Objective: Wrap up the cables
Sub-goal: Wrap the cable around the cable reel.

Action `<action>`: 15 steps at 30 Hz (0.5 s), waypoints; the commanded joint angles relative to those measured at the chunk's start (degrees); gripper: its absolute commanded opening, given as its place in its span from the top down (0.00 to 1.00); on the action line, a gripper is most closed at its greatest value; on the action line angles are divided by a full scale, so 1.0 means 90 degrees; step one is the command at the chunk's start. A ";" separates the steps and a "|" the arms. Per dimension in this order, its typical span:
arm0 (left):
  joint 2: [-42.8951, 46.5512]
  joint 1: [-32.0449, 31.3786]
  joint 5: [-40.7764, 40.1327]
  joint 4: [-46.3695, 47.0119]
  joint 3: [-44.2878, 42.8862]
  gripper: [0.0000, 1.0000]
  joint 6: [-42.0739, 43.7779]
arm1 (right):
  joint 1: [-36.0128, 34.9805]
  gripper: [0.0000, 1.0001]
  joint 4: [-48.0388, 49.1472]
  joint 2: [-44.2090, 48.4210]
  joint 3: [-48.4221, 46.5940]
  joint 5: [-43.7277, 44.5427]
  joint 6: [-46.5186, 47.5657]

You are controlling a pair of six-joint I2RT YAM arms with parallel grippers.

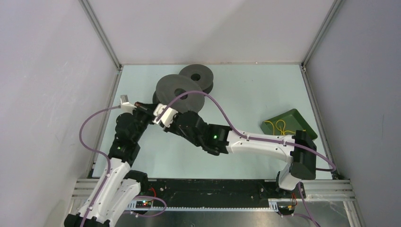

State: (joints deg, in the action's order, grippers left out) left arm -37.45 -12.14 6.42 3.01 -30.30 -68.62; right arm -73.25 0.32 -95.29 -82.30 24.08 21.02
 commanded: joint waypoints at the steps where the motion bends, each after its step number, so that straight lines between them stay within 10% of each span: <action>1: -0.0020 -0.0010 0.1047 0.0745 0.0022 1.00 0.0119 | 0.0318 0.68 0.0000 0.0595 -0.0067 0.0357 -0.0052; 15: -0.0372 0.0139 0.1770 0.0965 0.0024 1.00 0.0542 | 0.0265 0.69 -0.1275 0.1347 0.0071 0.0209 -0.0086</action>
State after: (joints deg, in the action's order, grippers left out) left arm -41.39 -11.86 12.14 6.90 -29.78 -68.03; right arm -72.69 -8.23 -90.89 -81.32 22.37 19.05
